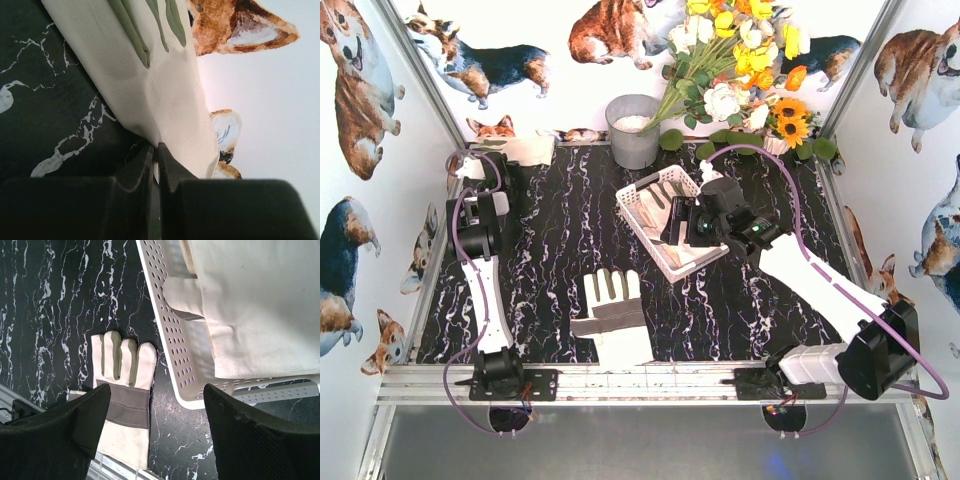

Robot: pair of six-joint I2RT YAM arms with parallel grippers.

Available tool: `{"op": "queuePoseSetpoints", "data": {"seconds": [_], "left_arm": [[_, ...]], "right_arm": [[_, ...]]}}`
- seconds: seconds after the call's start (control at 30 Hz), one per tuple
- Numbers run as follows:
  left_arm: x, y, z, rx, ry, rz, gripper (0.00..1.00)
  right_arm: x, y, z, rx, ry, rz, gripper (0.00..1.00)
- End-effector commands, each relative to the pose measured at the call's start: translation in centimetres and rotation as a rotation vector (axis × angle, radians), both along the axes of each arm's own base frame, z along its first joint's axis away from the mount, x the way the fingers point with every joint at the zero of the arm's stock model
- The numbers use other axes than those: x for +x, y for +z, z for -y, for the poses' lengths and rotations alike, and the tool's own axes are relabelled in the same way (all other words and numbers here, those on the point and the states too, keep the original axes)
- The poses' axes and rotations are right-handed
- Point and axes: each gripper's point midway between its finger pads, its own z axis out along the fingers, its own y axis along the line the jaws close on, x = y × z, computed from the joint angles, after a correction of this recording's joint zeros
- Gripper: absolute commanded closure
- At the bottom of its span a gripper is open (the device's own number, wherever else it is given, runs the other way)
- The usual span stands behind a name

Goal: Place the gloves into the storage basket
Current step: Pick up the glove at the corner of the board.

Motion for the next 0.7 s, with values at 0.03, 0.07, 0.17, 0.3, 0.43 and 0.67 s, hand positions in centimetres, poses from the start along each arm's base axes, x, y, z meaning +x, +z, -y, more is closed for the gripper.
{"op": "queuePoseSetpoints", "data": {"seconds": [0.03, 0.07, 0.17, 0.3, 0.43, 0.67], "left_arm": [[-1.5, -1.9, 0.1, 0.033, -0.045, -0.068, 1.00], [-1.6, -1.5, 0.3, 0.036, -0.058, -0.061, 1.00], [-2.8, -0.9, 1.2, 0.037, -0.092, -0.049, 1.00], [-5.5, -0.2, 3.2, 0.022, -0.138, -0.055, 1.00], [-9.2, 0.9, 5.1, 0.007, -0.181, -0.040, 1.00], [-15.9, 1.6, 9.5, 0.070, -0.316, -0.155, 1.00]], "right_arm": [[1.7, 3.4, -0.5, 0.059, -0.038, 0.088, 0.23], [1.8, 3.4, -0.5, 0.060, -0.040, 0.089, 0.23], [1.7, 3.2, -0.6, 0.064, -0.034, 0.083, 0.23], [1.4, 3.0, -0.6, 0.064, -0.026, 0.078, 0.23], [1.1, 2.6, -0.4, 0.063, -0.025, 0.074, 0.23], [-0.1, 1.0, 0.1, 0.053, -0.023, 0.037, 0.23]]}}
